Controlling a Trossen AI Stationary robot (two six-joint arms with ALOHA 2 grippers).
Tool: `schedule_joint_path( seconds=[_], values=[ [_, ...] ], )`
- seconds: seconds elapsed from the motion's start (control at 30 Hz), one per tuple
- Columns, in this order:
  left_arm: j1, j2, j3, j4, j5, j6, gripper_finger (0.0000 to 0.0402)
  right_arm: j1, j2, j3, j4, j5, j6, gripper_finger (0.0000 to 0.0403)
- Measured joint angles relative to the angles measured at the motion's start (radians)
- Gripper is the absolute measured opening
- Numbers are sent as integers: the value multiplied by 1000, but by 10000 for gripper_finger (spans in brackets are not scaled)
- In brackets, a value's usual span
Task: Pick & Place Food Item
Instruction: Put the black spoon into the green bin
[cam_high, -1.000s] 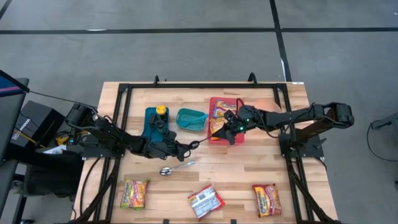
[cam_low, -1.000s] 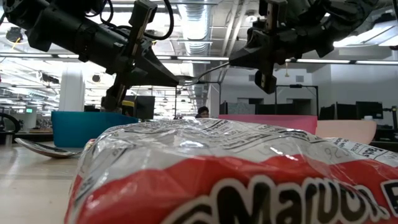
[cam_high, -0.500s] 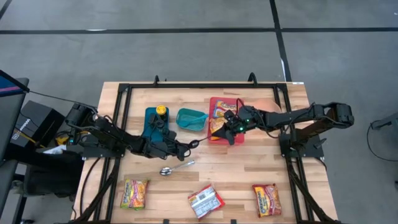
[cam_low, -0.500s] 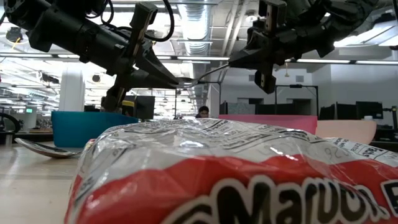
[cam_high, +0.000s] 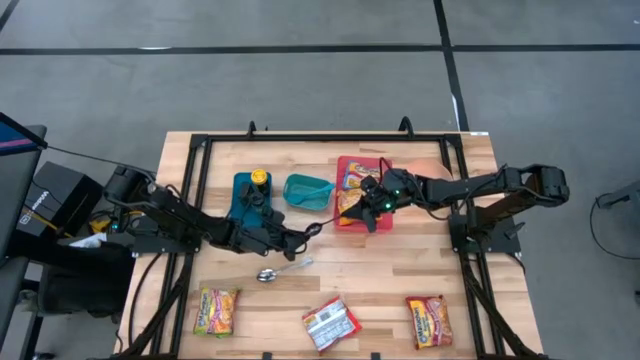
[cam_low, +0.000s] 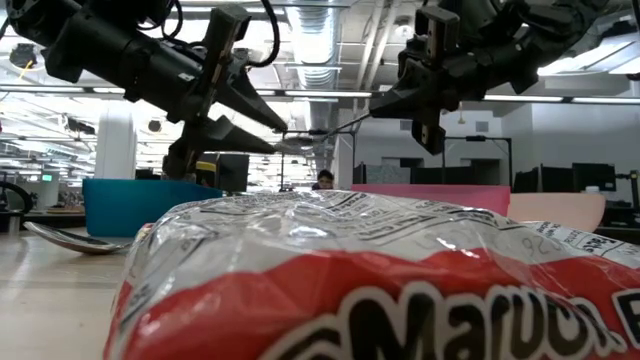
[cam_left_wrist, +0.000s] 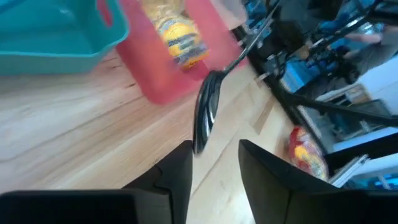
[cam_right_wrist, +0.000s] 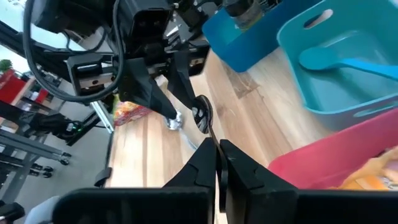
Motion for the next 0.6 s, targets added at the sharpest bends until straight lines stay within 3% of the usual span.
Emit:
schedule_joint_path(
  seconds=[0.3,0.6],
  values=[
    [-4,-124,0,-168,6,0,131,-34,-53,-1,-43,14,-23,0],
    [-33,-154,0,-146,1,121,131,-107,-115,-1,-50,9,-38,0]
  ],
)
